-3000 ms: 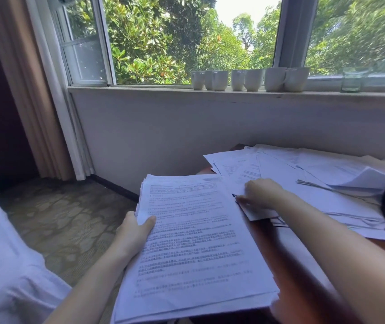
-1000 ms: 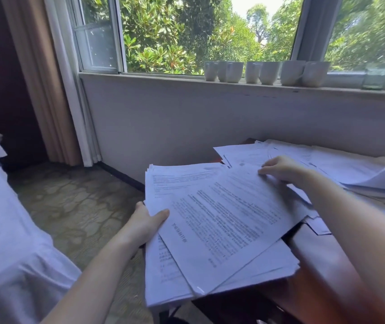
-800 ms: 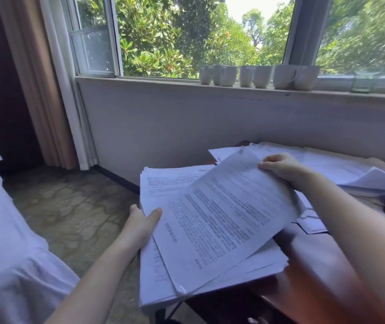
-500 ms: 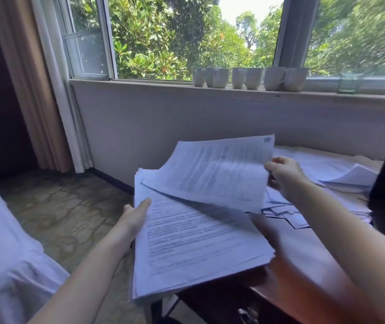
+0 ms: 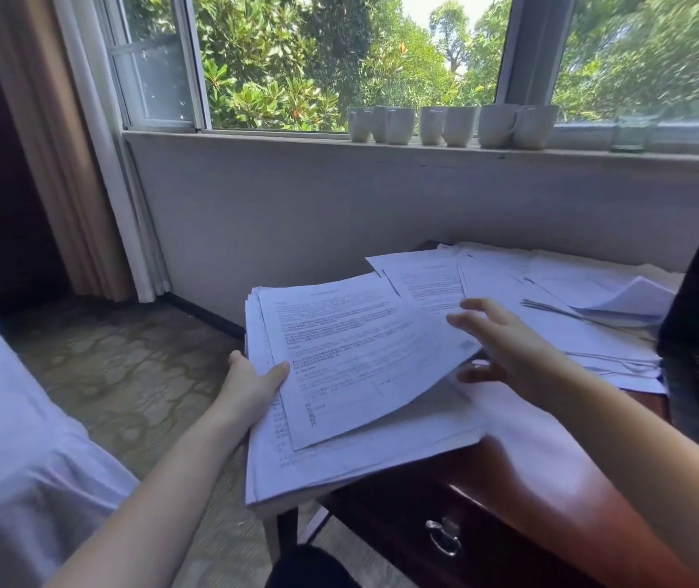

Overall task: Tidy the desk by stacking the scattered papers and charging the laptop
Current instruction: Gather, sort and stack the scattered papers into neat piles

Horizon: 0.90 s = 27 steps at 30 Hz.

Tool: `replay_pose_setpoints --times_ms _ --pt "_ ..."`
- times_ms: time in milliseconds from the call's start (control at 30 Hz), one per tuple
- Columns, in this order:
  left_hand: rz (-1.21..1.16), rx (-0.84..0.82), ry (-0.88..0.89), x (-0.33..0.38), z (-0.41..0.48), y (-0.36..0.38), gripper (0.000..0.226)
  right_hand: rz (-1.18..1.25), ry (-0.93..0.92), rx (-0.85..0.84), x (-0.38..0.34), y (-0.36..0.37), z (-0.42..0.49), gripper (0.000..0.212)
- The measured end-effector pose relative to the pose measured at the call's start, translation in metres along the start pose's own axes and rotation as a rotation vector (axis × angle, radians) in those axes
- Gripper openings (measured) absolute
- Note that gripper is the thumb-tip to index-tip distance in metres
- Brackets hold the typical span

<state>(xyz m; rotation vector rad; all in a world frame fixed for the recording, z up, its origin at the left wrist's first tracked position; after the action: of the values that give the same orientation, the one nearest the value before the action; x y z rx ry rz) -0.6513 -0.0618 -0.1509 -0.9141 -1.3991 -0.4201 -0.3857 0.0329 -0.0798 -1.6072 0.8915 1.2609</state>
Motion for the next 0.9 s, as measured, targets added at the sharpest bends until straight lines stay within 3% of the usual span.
replay_pose_setpoints --times_ms 167,400,467,533,600,733,800,900 --pt "0.025 -0.017 -0.013 -0.001 0.000 -0.003 0.034 -0.224 -0.067 -0.006 0.004 0.003 0.015 0.051" --pt "-0.108 0.034 -0.061 0.005 0.000 0.003 0.035 -0.385 -0.220 -0.103 0.005 0.006 -0.007 0.025" --pt "-0.059 0.023 -0.065 0.004 0.000 0.003 0.046 -0.407 -0.220 -0.177 0.009 0.007 -0.017 0.021" --pt "0.085 0.031 -0.002 0.003 0.005 0.000 0.043 -0.464 -0.216 -0.236 0.015 0.009 -0.020 0.017" --pt "0.165 0.070 0.093 0.013 0.010 -0.005 0.038 -0.562 -0.282 -0.171 0.015 0.005 -0.012 0.011" --pt "0.229 0.059 0.169 0.039 0.019 0.001 0.046 -0.803 -0.334 0.121 0.019 -0.024 0.025 0.023" --pt "0.251 0.037 0.154 0.040 0.024 0.008 0.052 -0.943 -0.281 0.185 0.024 -0.039 0.042 0.037" --pt "0.321 0.040 0.147 0.035 0.028 0.018 0.041 -1.163 -0.112 0.217 0.035 -0.054 0.061 0.055"
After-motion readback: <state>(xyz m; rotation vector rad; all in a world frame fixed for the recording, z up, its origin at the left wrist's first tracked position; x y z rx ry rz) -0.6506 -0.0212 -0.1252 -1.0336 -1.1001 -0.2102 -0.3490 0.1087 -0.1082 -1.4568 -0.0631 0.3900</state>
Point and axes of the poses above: each hand's wrist, its own z-axis towards the middle knuckle, its own y-axis out of the palm, x = y × z, the point moved 4 cm from there along z, towards the middle knuckle, and after that the axes turned 1 degree about y, right-handed, at the moved point
